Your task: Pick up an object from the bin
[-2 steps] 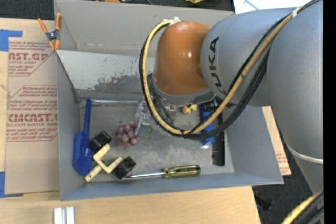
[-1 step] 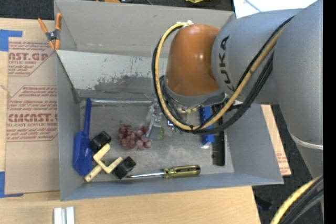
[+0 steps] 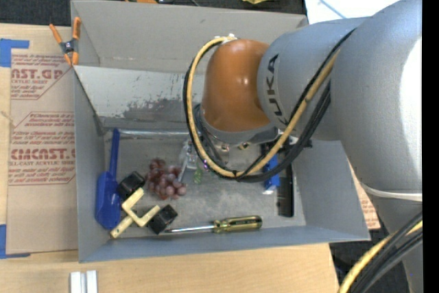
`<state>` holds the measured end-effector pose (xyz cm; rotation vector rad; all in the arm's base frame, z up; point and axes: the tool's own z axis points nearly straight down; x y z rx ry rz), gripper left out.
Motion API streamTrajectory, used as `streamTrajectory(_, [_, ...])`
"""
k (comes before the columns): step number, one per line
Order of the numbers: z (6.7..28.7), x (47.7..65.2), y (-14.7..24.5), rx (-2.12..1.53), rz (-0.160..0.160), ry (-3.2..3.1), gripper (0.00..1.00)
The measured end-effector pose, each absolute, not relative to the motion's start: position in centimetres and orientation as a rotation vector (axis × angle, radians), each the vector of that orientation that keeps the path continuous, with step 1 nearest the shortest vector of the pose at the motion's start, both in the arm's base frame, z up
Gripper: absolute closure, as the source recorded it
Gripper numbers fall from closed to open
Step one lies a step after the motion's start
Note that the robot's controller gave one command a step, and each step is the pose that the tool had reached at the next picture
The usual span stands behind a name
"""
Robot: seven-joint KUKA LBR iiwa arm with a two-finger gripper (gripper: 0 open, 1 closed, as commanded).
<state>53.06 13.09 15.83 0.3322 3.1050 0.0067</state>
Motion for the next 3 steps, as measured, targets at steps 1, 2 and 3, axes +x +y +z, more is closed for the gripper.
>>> streamTrajectory(1, [15.8, 52.2, 12.9, 0.302, 0.003, 3.109, 1.0])
streamTrajectory(2, [15.3, 53.9, 13.8, -0.002, 0.001, 3.121, 1.0])
streamTrajectory(3, [15.3, 53.2, 13.6, 0.036, 0.002, 3.12, 1.0])
